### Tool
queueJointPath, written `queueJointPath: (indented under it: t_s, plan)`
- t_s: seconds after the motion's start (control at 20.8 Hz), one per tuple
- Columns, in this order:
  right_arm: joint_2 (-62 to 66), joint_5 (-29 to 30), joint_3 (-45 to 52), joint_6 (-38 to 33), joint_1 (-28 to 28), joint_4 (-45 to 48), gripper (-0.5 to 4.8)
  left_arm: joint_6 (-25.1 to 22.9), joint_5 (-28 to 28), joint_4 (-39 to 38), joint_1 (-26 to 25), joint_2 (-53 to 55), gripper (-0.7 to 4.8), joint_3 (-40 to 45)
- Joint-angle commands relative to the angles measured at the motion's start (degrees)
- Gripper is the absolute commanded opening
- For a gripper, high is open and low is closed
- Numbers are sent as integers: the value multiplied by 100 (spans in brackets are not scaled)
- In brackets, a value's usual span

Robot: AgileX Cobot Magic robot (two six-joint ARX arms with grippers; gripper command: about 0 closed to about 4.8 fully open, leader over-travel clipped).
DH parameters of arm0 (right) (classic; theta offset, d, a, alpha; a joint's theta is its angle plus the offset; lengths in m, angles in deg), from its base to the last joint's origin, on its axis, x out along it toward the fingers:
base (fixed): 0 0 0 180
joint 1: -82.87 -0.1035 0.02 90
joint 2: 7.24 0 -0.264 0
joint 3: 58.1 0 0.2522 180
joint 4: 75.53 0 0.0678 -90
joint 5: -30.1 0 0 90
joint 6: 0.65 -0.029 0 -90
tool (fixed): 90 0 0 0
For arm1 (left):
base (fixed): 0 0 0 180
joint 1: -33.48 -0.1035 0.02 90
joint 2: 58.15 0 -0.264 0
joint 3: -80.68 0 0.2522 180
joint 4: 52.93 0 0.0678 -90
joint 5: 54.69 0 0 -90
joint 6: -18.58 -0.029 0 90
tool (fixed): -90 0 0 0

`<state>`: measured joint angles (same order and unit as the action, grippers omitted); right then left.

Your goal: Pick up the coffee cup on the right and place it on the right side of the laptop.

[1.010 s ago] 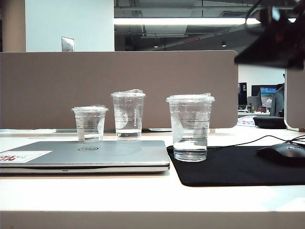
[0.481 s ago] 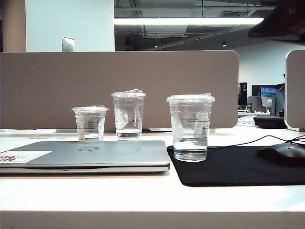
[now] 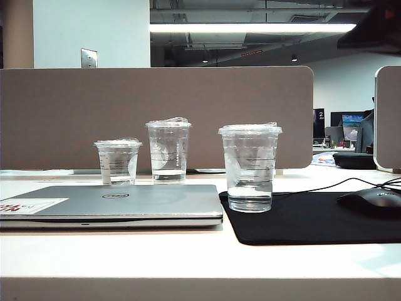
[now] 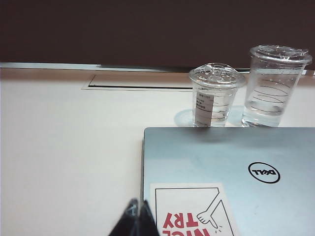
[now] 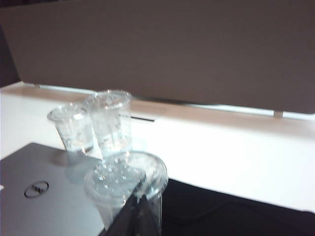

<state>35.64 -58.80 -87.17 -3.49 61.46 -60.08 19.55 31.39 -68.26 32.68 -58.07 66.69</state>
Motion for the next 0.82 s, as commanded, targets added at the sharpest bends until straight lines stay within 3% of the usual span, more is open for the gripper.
queueJointPath:
  t_s: [0.05,0.82]
  plan:
    - [-7,-127,-33,-15,-2,-184,-9,-11,-15,35,-4,0,-5,-20]
    - [0,-138,-31,-15,-2,-382,-9,-11,-15,35,-4,0,-5,-20]
